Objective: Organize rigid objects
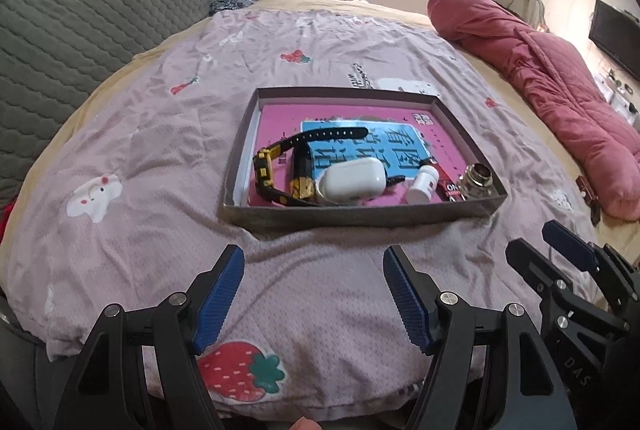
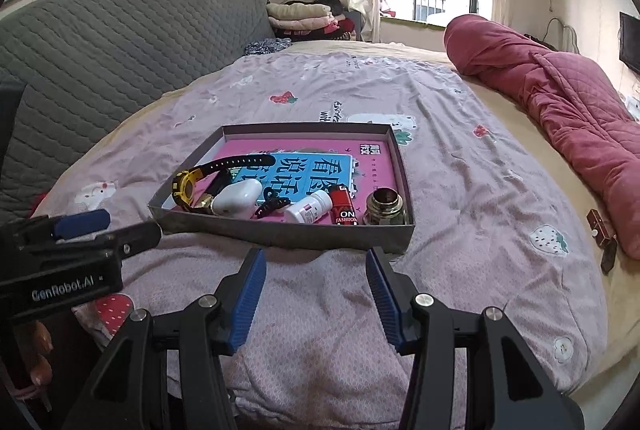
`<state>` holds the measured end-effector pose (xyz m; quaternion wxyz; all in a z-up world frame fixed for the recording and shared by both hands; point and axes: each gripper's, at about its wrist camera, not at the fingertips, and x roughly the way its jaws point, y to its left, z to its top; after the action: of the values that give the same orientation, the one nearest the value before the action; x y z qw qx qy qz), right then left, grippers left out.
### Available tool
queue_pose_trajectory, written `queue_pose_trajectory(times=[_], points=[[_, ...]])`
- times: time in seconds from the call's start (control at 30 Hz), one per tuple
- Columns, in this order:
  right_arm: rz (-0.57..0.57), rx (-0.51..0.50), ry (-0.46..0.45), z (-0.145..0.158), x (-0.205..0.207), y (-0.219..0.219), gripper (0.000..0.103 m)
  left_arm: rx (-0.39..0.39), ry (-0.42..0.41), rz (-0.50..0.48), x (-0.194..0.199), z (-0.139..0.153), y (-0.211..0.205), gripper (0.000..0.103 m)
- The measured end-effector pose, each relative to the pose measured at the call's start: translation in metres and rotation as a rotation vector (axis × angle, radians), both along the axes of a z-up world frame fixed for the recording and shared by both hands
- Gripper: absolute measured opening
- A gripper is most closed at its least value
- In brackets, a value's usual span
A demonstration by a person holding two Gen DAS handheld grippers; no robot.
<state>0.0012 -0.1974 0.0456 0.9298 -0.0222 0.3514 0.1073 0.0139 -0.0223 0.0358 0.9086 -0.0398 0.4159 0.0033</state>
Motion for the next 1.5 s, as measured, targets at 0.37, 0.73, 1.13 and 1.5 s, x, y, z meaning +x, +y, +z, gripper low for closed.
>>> queue_pose_trajectory(times=[0.37, 0.73, 1.13, 1.5], points=[[-0.003, 0.009, 0.030, -0.013, 0.003, -0.001, 0.052, -0.009, 0.023, -0.016, 0.003, -0.016, -0.004, 0.074], [0.009, 0.001, 0.039, -0.022, 0.007, 0.001, 0.052, -0.008, 0.045, -0.005, 0.007, -0.029, -0.006, 0.074], [0.020, -0.004, 0.051, -0.031, 0.012, 0.004, 0.052, 0.006, 0.062, -0.004, 0.010, -0.038, -0.007, 0.074], [0.025, -0.018, 0.056, -0.038, 0.016, 0.006, 0.052, 0.014, 0.071, -0.004, 0.014, -0.045, -0.007, 0.074]])
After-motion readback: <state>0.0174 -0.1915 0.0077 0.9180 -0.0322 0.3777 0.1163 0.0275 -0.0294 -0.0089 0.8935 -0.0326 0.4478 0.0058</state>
